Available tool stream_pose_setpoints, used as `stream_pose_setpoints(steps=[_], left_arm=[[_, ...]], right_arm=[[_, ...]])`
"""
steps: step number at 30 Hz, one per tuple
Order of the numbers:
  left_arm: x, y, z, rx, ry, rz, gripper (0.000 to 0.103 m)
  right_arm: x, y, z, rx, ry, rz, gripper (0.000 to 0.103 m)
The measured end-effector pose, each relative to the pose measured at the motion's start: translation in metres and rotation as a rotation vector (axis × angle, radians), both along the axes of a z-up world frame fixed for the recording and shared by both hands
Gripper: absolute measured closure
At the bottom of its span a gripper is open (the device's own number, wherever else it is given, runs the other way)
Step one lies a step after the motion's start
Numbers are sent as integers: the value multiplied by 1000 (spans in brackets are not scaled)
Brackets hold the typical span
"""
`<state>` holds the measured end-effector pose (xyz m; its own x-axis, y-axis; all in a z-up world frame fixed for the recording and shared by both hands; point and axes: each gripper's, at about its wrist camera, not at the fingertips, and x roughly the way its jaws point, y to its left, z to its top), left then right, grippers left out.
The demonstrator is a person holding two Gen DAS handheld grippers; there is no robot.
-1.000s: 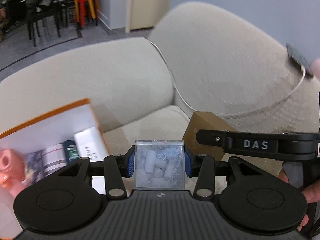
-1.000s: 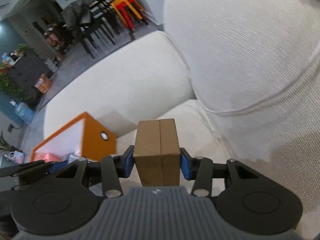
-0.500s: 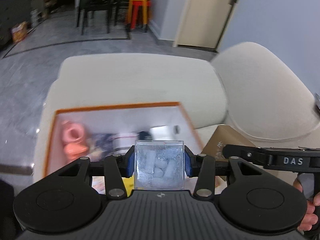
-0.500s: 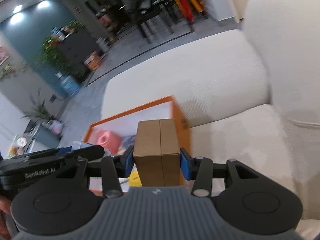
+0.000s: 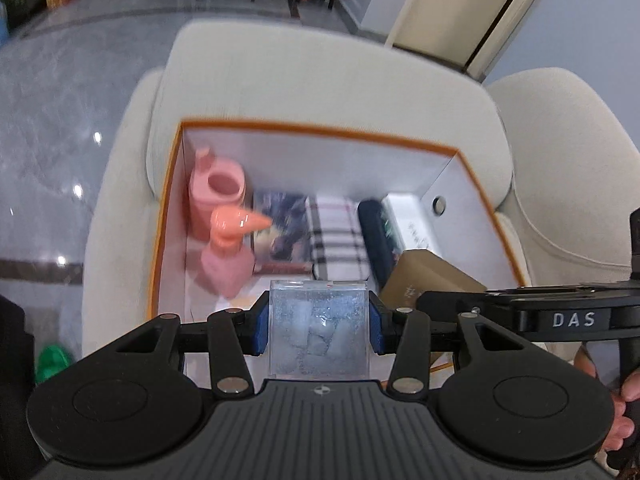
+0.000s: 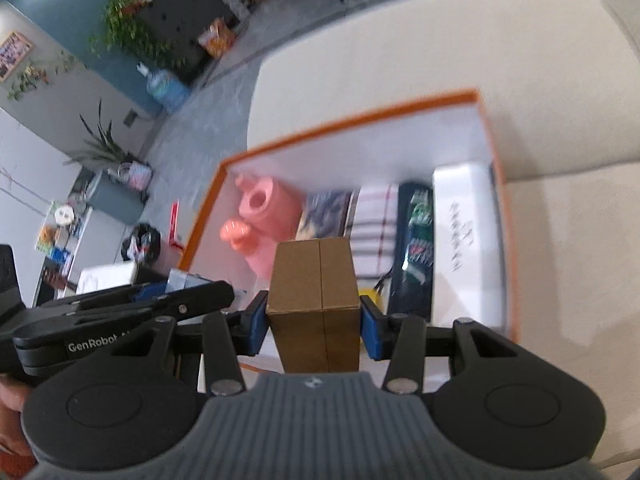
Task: Organize rigid objects
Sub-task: 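Lower the clear cube box and brown box into the box with both grippers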
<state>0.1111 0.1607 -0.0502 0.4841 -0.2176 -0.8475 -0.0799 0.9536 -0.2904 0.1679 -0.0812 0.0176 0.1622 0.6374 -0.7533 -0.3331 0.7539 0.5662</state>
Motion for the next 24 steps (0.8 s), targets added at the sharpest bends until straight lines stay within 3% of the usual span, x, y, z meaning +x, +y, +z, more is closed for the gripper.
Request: stream_pose_setpoints(steps=[7,14,18,22,24], left_arm=[[15,4,-30,-35,85,-45,51],[27,-6,-49,-32,145,-84,51],[31,-12,-58,-26,164,-77,51],[33,-16,-62,-2,177,-60,51],[34,-17,-64,-4,179,-54,51]], right_arm=[[15,16,-26,-37,100,46,57],[19,10,-34,-135,127,43,57],[15,10,-25,-184,84,56,57],[6,22,-19,-322,-27,94,57],[4,24,-24,-330,0,110,57]])
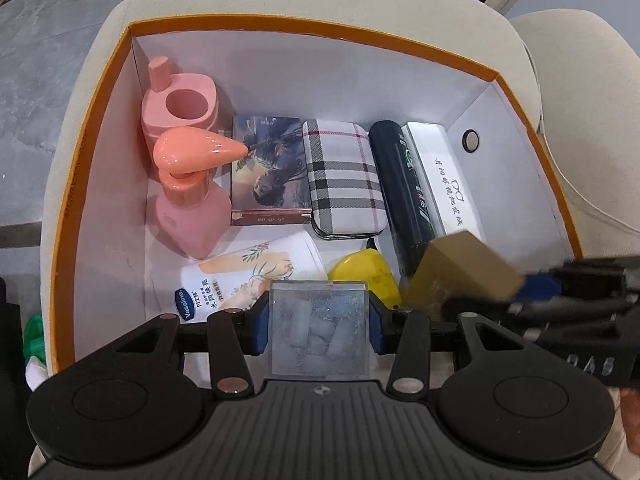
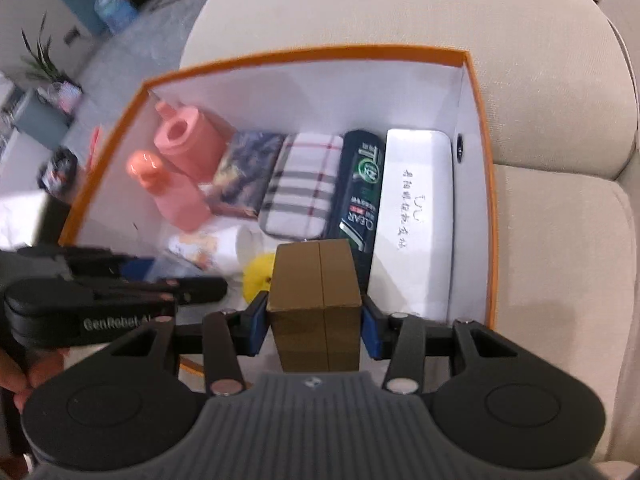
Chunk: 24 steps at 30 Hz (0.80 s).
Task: Organize rigid objects
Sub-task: 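Lower the clear cube box and brown box into the box with both grippers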
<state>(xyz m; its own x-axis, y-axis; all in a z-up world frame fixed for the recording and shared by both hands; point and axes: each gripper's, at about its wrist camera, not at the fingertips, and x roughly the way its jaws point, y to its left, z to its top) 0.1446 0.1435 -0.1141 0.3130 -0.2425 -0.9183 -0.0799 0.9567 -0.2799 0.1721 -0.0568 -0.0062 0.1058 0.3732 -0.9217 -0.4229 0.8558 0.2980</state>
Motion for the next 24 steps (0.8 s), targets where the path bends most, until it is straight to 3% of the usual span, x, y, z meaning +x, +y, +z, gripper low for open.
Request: stream_pose_setpoints(steps=[3,17,24], left_arm=[[1,-1,-2,-2,1,12,51],[-7,-1,6,6,-23,7,49],[-15,-2,11,2,-65,3,51]], right_arm=[[0,1,-9,-7,56,-14,58],[-2,-6,-1,6,44,-53,56],[4,-10,-8,41,108,-80,59]])
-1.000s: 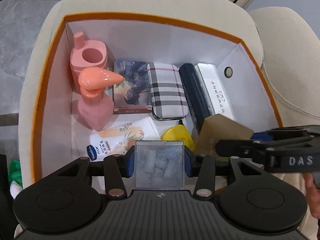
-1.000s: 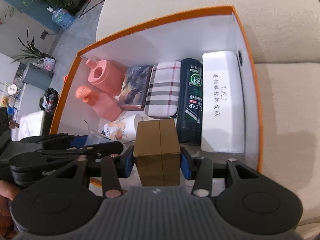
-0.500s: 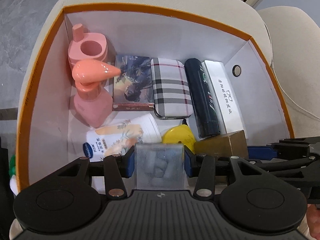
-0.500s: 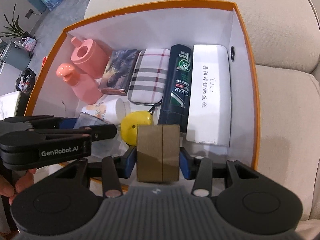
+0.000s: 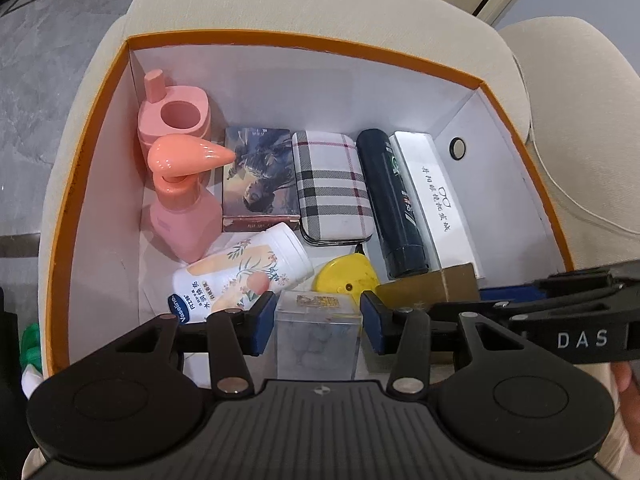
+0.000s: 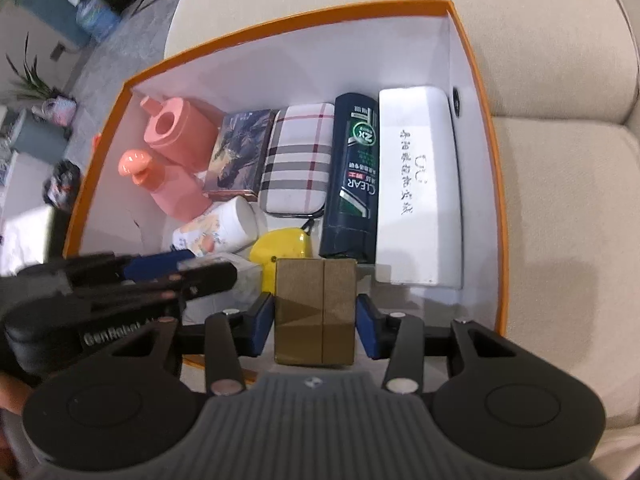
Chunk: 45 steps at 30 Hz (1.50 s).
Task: Organize rigid objects
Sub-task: 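Lower the clear cube box and brown box into the box with both grippers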
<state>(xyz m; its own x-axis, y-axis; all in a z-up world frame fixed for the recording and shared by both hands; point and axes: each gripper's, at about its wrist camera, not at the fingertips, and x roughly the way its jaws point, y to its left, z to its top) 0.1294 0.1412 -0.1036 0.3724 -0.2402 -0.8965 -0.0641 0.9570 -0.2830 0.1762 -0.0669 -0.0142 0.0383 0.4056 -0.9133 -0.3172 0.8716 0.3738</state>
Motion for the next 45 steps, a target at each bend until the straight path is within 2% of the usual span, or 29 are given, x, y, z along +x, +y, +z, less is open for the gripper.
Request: stream_pose_setpoints(steps=[6,9,12,17,21,26,30,37,40,45], left_arm=[[-5,8,2,-22,-27,6,51],[-5,10,1,-23,-35,-3,51],[-7,11,0,-32,-38,-9,51],[-7,17,2,-40,-48,5,51],[-6,14,7,-1,-39,-14,51],[0,6,12,96,-9,-101,51],[7,2,11,118,34,-177,51],[22,-9,14,244,123,-329,51],[32,-10,8,232,177,-328,51],[43,-5,-5,182,218,-230,48]], right_arm=[[7,18,11,-139,-14,77,60],[8,32,5,-214,-9,113,60],[8,38,-7,-247,3,110,59],[7,41,-9,-206,17,78,59],[12,34,-11,-177,49,30,59],[12,26,-10,-159,43,8,58],[9,18,-5,-127,40,-9,59],[7,1,12,-69,-3,-36,52],[3,-6,17,-40,-7,-52,51],[-8,-14,22,10,3,-66,51]])
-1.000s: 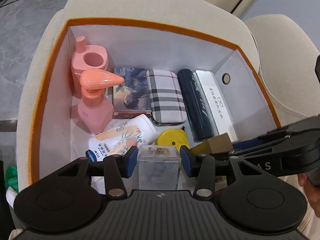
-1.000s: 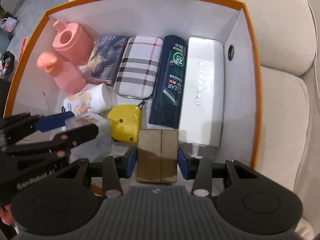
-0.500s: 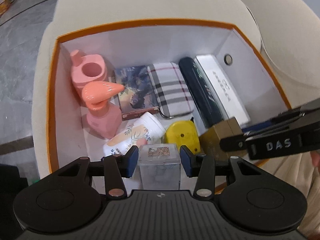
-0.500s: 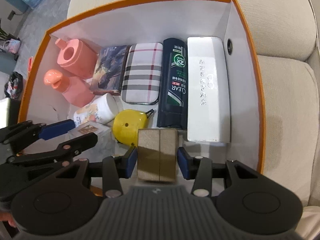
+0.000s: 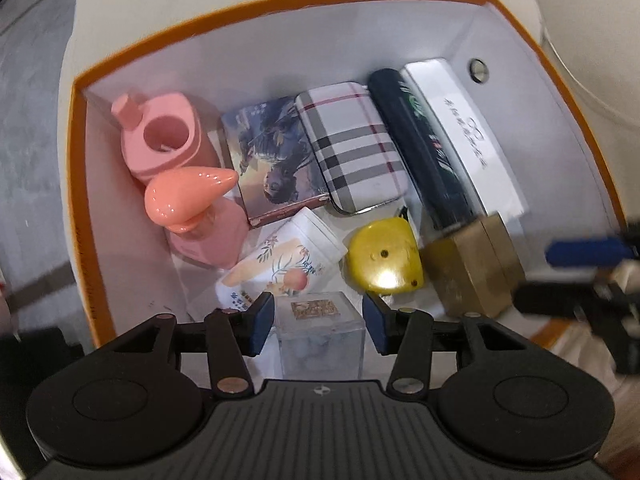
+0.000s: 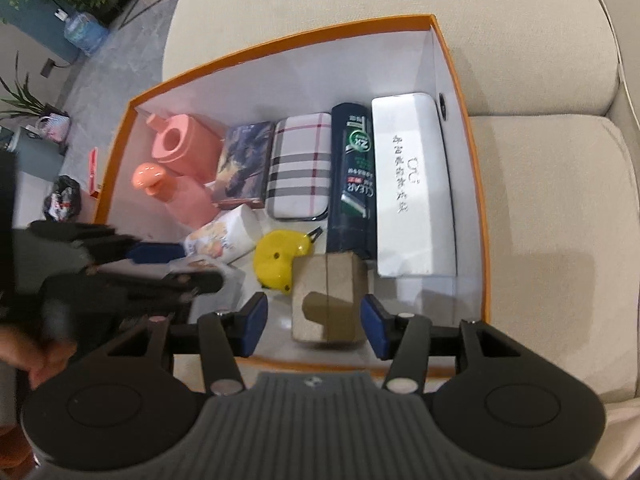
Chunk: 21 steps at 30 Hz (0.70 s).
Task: Organize rigid objects
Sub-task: 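Lower the clear cube box and brown box into the box with both grippers, then open both grippers and lift them away from the box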
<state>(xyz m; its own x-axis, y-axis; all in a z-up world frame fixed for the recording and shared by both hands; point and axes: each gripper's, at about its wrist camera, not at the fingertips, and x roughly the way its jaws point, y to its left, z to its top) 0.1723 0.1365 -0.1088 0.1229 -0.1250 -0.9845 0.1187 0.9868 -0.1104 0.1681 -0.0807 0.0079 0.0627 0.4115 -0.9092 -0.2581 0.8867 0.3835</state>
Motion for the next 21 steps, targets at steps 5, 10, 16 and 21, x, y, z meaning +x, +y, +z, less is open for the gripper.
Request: stream_pose_setpoints(steps=[5,10,16,21], left_arm=[[-9,-4,-10,90,-19,50,64],[-26,3,11,2,-98,128,43],[-52,2,62,-35,-280,171,38],[-82,-11,108,-51,-462,180,38]], right_arm=[[-8,-8,9,29,-24,-14,51],[-14,-10,13,40,-69,-10,47],[-24,-18,28,69,-127,-23,47],[-41,-29,53,98,-248,-33,46]])
